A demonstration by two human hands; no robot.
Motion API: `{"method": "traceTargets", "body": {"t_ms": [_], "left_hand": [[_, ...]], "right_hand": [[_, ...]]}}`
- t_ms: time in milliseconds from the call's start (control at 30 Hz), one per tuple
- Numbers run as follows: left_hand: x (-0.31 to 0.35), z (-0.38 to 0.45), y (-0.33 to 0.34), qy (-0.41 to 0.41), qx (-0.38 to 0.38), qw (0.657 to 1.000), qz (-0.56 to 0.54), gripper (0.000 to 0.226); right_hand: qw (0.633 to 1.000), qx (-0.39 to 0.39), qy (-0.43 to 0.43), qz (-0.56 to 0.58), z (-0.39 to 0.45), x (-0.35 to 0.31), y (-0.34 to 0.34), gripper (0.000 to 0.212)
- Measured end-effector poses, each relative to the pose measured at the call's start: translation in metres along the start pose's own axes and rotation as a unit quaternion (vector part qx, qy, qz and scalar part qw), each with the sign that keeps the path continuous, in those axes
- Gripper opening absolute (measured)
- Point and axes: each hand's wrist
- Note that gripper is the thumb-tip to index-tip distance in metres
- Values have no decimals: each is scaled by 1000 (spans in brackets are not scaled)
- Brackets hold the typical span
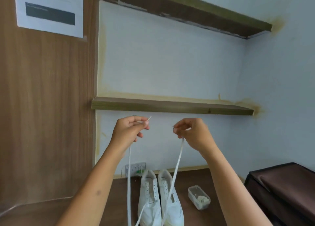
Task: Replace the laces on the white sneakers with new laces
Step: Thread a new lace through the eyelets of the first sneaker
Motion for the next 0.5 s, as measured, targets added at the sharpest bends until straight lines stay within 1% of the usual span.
{"method": "traceTargets", "body": {"t_ms": [67,133,233,333,400,500], "left_hand": [[-30,3,-6,-4,8,999,39,7],[-59,3,-11,-19,10,998,62,8],[-108,0,-17,-41,6,994,99,13],[-163,-8,-21,-71,7,987,142,21],[-200,-13,-23,-106,7,981,161,28],[-248,-23,-25,-146,-4,969,197,29]], "right_hand": [[996,-4,14,-86,3,24,15,10],[993,-16,29,-116,4,48,32,9],[990,-47,43,-128,-2,81,64,11],[985,-79,63,-137,-15,118,104,20],[982,-103,78,-140,-25,143,133,23],[981,-115,103,-118,-41,179,172,15]]}}
Point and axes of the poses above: each hand's wrist, its own z-axis towards the middle knuckle, its own y-axis out of the palm, x = y × z, and after that the axes turned 8 degrees about -z, right-handed
